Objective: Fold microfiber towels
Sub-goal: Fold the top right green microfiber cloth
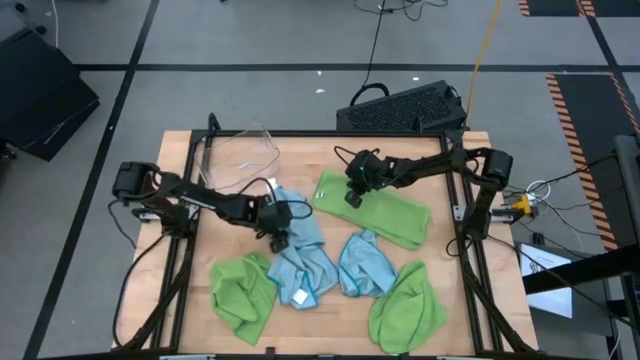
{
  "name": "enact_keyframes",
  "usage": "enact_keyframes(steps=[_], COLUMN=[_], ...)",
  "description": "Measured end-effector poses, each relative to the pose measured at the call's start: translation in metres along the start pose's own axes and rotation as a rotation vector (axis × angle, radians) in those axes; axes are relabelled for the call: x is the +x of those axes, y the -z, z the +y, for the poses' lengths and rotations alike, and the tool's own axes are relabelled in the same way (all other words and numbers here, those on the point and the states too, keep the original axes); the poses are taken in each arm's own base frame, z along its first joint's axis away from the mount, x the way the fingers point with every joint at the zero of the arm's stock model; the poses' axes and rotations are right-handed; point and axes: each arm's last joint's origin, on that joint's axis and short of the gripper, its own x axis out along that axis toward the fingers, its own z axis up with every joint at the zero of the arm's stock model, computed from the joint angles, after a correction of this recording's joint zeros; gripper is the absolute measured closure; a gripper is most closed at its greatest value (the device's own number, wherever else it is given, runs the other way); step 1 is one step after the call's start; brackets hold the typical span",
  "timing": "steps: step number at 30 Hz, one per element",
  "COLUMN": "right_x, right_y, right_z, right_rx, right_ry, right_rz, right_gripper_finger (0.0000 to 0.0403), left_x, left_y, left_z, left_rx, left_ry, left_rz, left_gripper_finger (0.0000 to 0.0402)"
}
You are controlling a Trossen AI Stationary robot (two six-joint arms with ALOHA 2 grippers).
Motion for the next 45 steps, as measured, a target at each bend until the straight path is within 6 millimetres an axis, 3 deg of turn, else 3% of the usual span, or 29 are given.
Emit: enact_keyframes(steps=[8,15,20,26,31,37,45], right_x=[0.000,-0.004,-0.028,-0.074,-0.101,-0.112,-0.106], right_y=[-0.001,-0.003,-0.015,-0.028,-0.013,0.019,0.043], right_z=[-0.015,-0.031,-0.030,-0.025,-0.018,-0.014,-0.016], right_rx=[0.087,0.127,0.079,0.029,-0.009,0.014,0.068], right_ry=[0.065,0.134,0.133,0.119,0.105,0.115,0.183], right_rz=[-0.012,-0.029,-0.104,-0.230,-0.269,-0.276,-0.233], right_gripper_finger=[0.0403,0.0403,0.0403,0.0403,0.0403,0.0403,0.0403], left_x=[-0.022,-0.066,-0.087,-0.090,-0.094,-0.087,-0.061], left_y=[0.005,-0.008,-0.026,-0.041,-0.053,-0.069,-0.121], left_z=[-0.005,0.002,0.014,0.032,0.048,0.066,0.077], left_rx=[0.001,-0.002,-0.066,-0.141,-0.238,-0.279,-0.312], left_ry=[0.000,-0.011,-0.053,-0.073,-0.047,-0.055,-0.091], left_rz=[-0.049,-0.305,-0.527,-0.619,-0.698,-0.685,-0.450], left_gripper_finger=[0.0142,0.0142,0.0142,0.0142,0.0142,0.0142,0.0142])
